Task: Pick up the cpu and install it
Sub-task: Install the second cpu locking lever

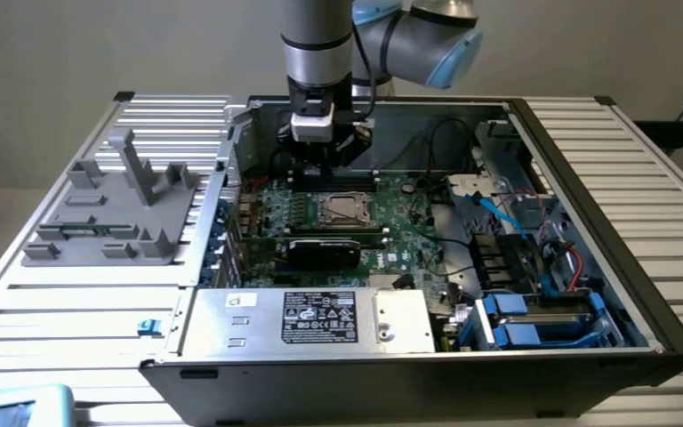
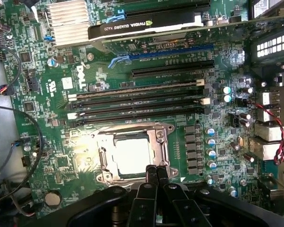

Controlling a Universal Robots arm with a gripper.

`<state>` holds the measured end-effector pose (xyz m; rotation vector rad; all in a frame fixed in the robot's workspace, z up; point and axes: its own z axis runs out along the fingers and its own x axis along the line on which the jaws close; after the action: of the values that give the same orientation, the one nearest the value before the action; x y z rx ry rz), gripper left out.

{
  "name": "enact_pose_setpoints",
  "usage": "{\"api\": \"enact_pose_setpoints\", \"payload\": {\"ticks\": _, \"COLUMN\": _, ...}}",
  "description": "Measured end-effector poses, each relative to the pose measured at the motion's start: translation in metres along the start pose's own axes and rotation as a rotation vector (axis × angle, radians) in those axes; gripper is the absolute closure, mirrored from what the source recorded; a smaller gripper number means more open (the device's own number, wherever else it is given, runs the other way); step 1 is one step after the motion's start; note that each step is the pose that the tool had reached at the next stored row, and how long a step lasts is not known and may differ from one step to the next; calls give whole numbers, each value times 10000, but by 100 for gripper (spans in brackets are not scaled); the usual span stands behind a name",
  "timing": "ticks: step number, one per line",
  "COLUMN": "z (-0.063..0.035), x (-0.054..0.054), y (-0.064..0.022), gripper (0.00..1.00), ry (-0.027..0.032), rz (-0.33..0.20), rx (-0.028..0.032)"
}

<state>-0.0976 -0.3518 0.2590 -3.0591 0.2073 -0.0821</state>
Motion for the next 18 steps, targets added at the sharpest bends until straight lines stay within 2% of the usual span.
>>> {"api": "enact_pose_setpoints", "payload": {"ticks": 9, "z": -19, "x": 16, "y": 260, "gripper": 89, "ry": -4, "rz": 1, "rx": 3}}
{"api": "enact_pose_setpoints", "payload": {"ticks": 12, "z": -26, "x": 11, "y": 333, "gripper": 89, "ry": -10, "rz": 4, "rx": 48}}
{"api": "enact_pose_setpoints", "payload": {"ticks": 13, "z": -27, "x": 12, "y": 357, "gripper": 89, "ry": -17, "rz": 6, "rx": 94}}
{"api": "enact_pose_setpoints", "payload": {"ticks": 14, "z": -28, "x": 14, "y": 381, "gripper": 89, "ry": -26, "rz": 11, "rx": 170}}
{"api": "enact_pose_setpoints", "payload": {"ticks": 16, "z": -28, "x": 17, "y": 411, "gripper": 89, "ry": -52, "rz": 23, "rx": 368}}
{"api": "enact_pose_setpoints", "payload": {"ticks": 18, "z": -27, "x": 17, "y": 433, "gripper": 89, "ry": -84, "rz": 41, "rx": 600}}
